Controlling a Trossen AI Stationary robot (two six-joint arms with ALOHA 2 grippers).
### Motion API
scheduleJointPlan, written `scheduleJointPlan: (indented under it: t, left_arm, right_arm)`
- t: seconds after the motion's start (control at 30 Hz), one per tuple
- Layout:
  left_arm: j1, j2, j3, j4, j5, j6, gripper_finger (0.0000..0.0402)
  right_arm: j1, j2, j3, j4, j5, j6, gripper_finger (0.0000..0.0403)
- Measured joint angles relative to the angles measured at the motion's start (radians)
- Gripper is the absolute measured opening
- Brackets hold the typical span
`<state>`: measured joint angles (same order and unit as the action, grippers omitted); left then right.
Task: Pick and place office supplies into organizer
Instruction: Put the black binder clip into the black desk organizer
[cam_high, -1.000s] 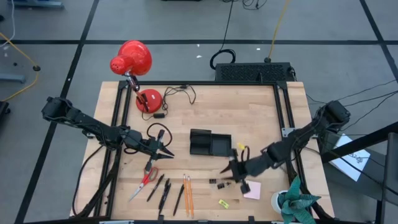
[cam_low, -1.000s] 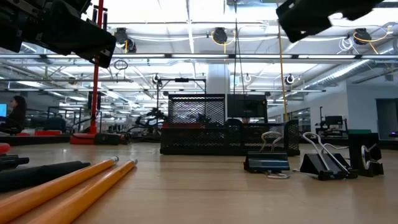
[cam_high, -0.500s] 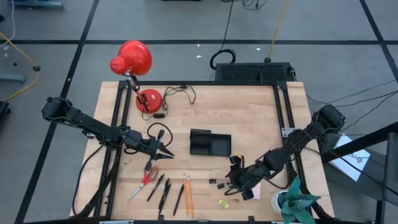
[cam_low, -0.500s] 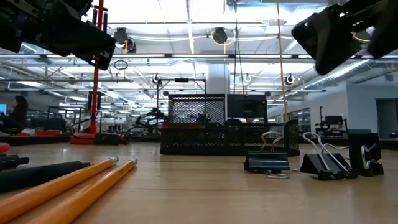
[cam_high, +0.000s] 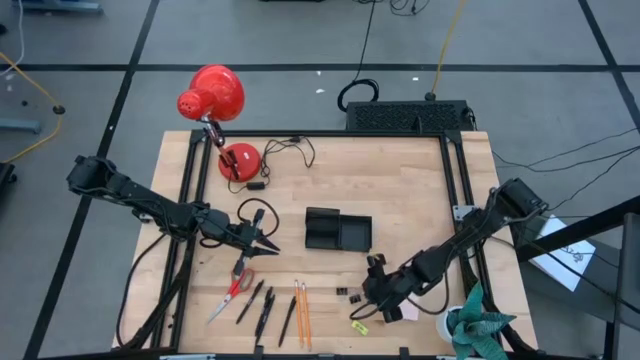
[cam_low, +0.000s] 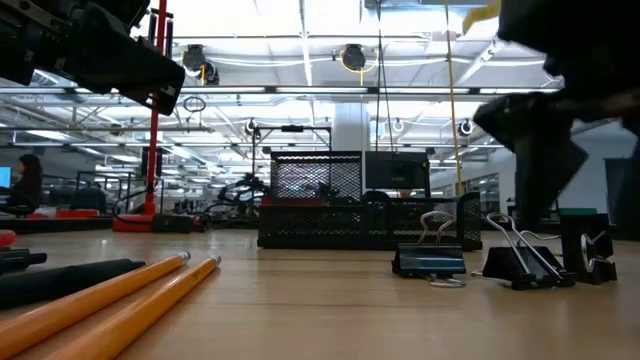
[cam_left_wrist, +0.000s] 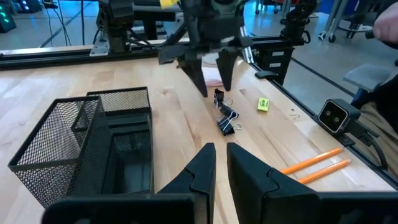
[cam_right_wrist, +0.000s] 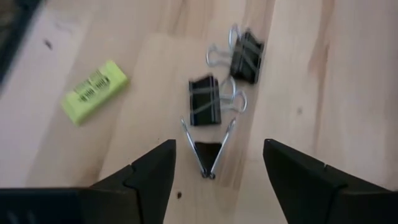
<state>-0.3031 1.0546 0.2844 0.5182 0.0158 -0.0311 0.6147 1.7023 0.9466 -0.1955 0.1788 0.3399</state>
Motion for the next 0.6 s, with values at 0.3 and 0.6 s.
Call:
scheduleJointPlan:
  t: [0.3, 0.6]
  left_arm:
    - [0.0, 0.0, 0.0, 0.0, 0.0, 0.0, 0.0047]
    - [0.0, 0.0, 0.0, 0.002, 0.0, 0.0, 0.0047]
  right_arm:
    - [0.001, 0.076, 0.0, 0.048, -0.027, -0.003, 0.0239]
    - [-0.003, 0.079, 0.0, 0.06, -0.026, -0.05, 0.0222]
